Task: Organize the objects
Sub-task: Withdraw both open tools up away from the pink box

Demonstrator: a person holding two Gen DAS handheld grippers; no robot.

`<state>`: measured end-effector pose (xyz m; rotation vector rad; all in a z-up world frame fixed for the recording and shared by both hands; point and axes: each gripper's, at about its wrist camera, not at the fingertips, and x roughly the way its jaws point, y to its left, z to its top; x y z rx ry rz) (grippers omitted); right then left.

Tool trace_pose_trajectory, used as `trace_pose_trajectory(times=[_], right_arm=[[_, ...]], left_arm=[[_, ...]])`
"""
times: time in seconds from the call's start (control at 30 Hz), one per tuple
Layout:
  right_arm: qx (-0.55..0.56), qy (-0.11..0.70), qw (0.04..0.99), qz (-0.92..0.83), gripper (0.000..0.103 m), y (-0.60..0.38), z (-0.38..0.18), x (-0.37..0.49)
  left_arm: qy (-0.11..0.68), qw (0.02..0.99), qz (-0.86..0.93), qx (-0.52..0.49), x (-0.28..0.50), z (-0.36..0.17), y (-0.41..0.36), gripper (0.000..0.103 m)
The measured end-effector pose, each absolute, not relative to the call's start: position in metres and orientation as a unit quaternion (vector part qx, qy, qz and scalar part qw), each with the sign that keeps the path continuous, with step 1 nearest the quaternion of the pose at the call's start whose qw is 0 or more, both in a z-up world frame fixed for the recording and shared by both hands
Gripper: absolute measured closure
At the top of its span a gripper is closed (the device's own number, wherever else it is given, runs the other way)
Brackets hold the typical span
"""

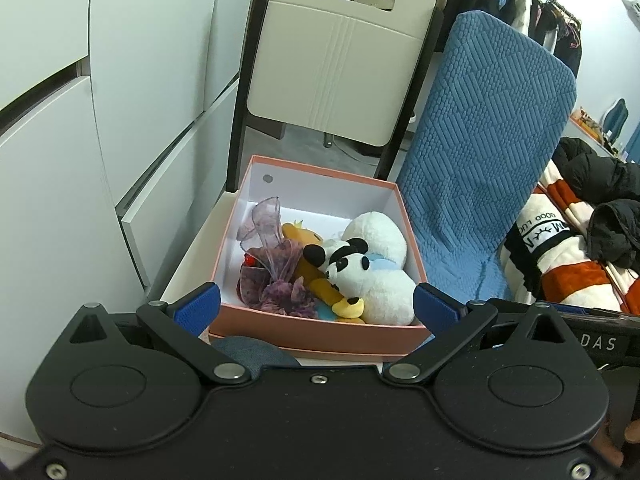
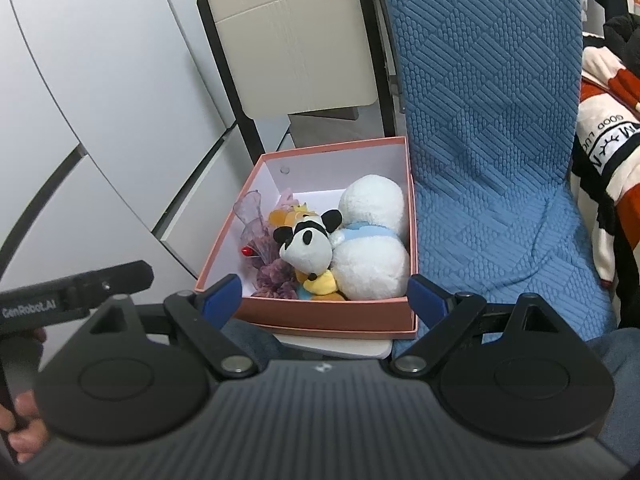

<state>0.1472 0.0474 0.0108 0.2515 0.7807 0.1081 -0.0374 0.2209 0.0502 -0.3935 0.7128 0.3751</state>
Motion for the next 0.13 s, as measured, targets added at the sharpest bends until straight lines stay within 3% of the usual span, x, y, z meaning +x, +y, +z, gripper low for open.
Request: trace_pose_trajectory(times=[0.13], right_arm=[[0.120,0.381,0.915,0.054,0.012,0.0485,0.0098,0.1485]], left_arm=[[0.346,0.901,0.181,-0.190,-0.0361,0.0490,0.2205,0.001]])
